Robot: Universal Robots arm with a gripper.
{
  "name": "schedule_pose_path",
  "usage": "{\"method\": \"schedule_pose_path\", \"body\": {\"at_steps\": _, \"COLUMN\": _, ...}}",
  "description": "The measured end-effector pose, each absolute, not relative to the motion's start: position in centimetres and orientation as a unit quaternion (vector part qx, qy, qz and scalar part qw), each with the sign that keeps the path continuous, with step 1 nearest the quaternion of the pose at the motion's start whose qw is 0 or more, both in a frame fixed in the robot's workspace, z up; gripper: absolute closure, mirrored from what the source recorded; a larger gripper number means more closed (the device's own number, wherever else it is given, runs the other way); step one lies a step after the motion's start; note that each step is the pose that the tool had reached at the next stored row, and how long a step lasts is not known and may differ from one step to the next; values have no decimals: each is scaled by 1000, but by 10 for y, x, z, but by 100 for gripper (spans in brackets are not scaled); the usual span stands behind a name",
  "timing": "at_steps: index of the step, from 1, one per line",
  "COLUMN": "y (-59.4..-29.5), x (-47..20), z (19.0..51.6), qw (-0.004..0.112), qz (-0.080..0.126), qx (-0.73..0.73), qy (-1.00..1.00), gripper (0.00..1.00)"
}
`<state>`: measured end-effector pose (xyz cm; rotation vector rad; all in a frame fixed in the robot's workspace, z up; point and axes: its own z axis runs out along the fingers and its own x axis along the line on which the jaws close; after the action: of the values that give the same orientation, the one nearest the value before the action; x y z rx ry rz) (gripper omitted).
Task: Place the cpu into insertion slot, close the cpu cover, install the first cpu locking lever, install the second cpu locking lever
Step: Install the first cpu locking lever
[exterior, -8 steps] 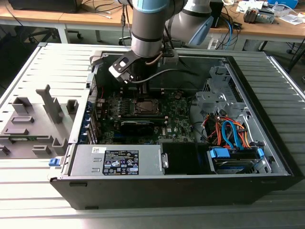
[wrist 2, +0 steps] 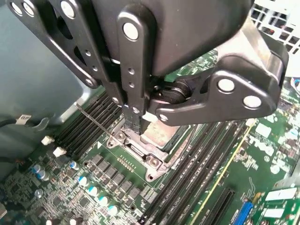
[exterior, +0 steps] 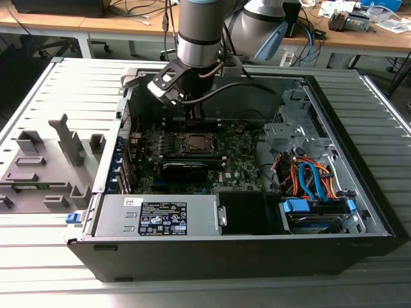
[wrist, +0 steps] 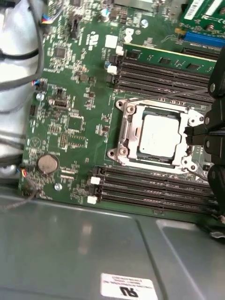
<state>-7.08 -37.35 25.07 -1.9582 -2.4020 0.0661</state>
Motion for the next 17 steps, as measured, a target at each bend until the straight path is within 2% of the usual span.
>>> {"method": "schedule_pose_path", "body": {"at_steps": 17, "y": -374, "x": -71, "z": 251, "qw": 16, "qz": 25, "qx": -469, "qy": -883, "gripper": 89}}
